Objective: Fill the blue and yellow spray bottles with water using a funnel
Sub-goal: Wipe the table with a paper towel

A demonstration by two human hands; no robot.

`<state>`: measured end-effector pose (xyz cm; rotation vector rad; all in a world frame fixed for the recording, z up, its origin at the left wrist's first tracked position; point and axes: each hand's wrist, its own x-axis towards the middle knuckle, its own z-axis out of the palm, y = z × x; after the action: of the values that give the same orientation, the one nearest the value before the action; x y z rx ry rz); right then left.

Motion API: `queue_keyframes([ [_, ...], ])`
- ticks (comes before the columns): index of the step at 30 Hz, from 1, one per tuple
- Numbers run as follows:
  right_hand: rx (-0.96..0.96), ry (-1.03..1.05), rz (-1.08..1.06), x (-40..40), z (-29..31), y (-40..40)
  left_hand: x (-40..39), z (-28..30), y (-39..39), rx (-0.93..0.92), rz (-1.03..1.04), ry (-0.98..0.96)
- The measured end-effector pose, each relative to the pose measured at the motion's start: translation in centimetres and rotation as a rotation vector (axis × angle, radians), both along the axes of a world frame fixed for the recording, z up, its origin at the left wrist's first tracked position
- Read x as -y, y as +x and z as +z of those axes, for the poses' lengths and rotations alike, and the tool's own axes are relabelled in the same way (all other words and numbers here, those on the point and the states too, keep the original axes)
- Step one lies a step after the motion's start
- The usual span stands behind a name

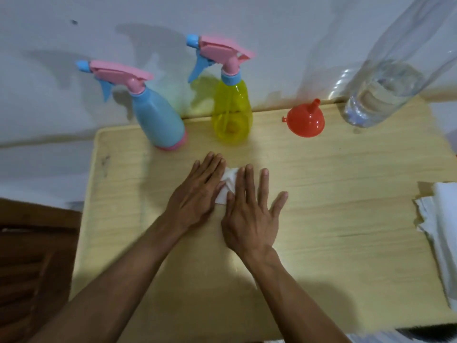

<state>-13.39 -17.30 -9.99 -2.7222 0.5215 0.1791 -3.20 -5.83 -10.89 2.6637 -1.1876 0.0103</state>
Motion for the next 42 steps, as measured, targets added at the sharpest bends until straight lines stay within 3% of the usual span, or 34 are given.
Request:
queue_keyframes([
  [20,0.058,-0.07,0.593,-7.7,-0.4,4.0,-12.8,-0.7,-5.8,-0.055,0.633,-0.058],
  [33,0.062,-0.167,1.035,-1.5,-0.3,4.4,-6.1,-1.2,-12.6,0.015,0.965,-0.064],
  [42,0.048,-0.142,1.129,5.4,0.3,2.8,1.9,-0.9,-16.1,0.015,0.983,-0.057],
])
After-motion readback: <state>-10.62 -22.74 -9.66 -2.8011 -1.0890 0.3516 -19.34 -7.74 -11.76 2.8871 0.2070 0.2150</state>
